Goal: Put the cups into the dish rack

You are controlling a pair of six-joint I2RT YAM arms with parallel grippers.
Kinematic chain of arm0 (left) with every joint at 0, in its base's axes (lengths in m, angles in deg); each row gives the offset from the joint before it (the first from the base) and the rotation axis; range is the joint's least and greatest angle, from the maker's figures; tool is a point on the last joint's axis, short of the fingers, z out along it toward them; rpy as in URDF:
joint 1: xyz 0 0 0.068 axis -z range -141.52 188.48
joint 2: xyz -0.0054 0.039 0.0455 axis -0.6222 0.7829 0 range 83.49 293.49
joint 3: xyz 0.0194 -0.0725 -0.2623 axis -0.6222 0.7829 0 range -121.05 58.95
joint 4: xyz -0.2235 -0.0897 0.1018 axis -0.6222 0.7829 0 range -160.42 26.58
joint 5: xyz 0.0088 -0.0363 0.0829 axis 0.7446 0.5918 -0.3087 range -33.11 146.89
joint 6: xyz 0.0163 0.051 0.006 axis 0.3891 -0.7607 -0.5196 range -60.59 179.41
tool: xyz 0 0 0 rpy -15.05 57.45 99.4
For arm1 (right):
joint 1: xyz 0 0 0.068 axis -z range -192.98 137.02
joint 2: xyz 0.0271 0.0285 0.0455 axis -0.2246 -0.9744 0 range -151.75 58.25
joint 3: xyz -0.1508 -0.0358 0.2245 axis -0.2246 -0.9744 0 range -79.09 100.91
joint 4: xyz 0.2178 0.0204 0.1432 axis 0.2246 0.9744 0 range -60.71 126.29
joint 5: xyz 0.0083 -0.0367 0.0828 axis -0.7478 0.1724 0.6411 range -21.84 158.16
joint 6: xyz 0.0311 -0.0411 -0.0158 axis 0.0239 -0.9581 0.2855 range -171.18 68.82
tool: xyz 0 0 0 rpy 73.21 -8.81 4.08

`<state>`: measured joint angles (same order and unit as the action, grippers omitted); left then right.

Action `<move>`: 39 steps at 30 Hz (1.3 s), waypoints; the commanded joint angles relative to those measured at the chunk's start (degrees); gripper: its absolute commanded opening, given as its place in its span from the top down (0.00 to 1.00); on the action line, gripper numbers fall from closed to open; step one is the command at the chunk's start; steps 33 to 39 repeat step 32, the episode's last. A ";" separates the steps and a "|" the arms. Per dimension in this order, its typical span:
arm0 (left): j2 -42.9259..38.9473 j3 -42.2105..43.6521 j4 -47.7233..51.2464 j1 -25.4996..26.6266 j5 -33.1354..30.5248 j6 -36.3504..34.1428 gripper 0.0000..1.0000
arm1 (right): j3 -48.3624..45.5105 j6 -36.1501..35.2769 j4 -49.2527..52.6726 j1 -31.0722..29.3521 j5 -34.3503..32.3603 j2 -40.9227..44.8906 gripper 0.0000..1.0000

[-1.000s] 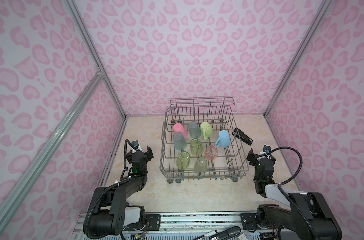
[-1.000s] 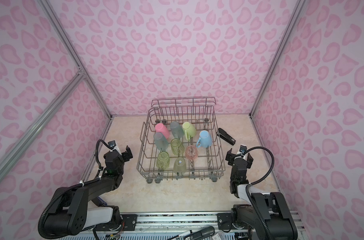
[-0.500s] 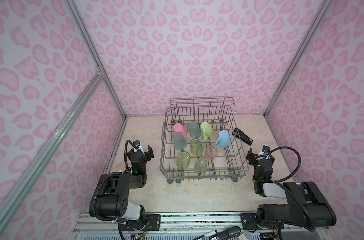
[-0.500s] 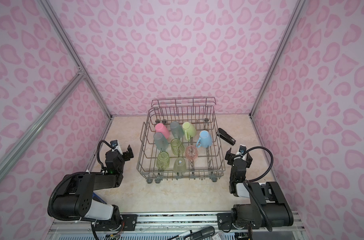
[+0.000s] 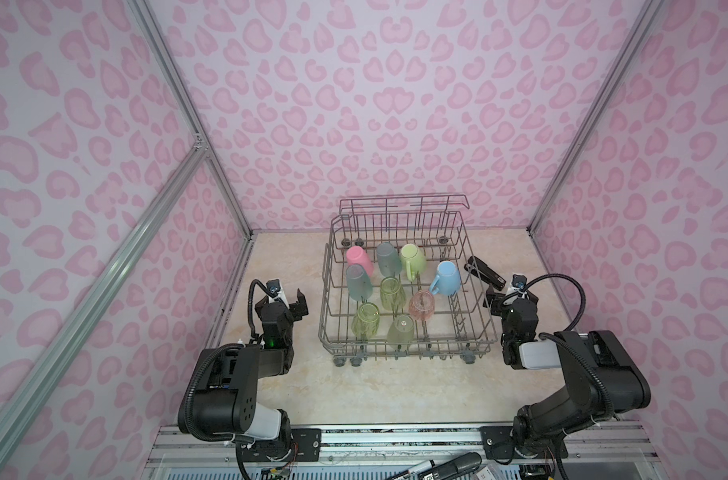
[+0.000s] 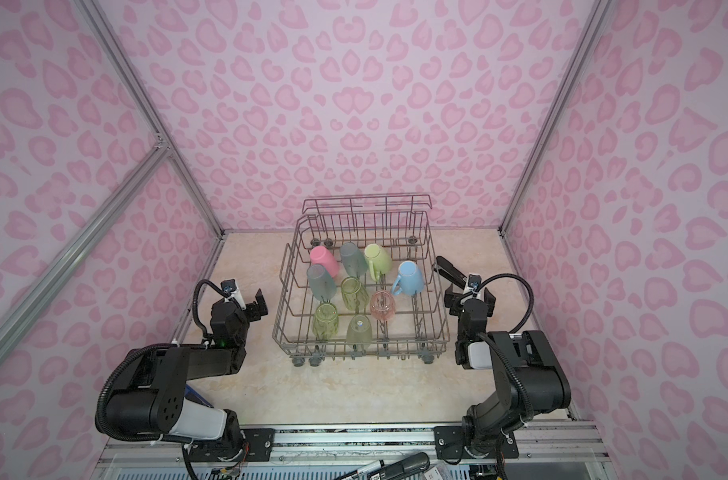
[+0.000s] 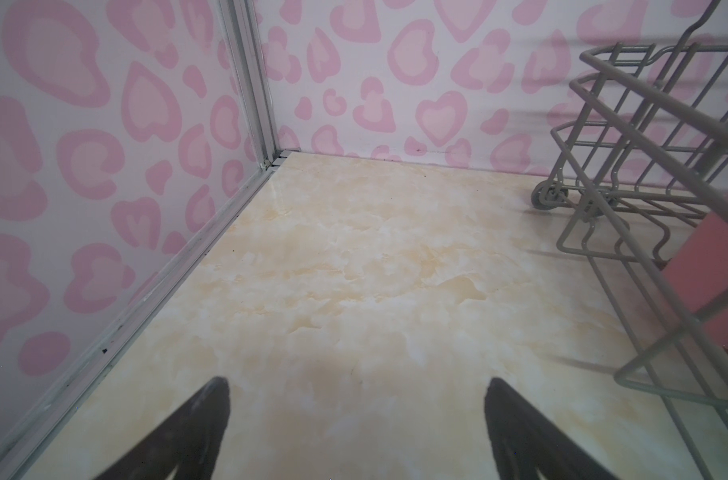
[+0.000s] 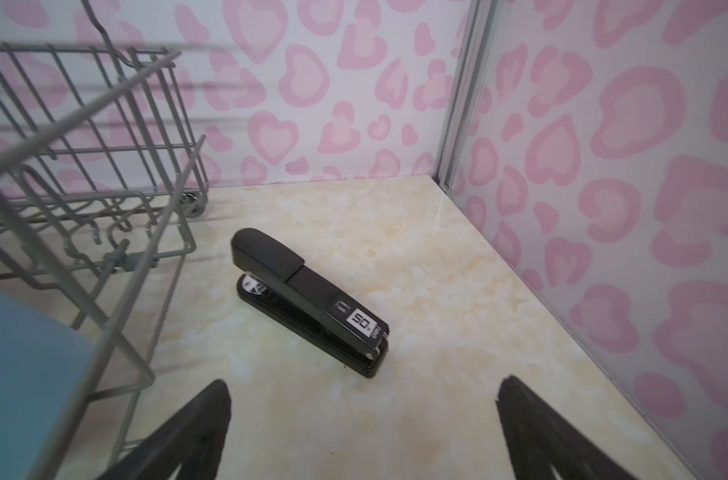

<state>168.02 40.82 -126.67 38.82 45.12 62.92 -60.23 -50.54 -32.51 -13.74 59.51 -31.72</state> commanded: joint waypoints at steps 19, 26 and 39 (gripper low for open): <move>-0.03 -0.12 -1.50 -0.07 0.43 0.47 0.03 | -0.40 0.14 1.29 -0.65 1.71 0.13 0.00; 0.26 -0.41 -1.05 -0.11 0.43 0.62 0.03 | -0.42 0.12 1.29 -0.52 1.74 0.06 0.00; -0.13 -0.08 -1.41 -0.08 0.52 0.49 0.03 | -0.38 0.15 1.33 -0.65 1.75 0.06 0.00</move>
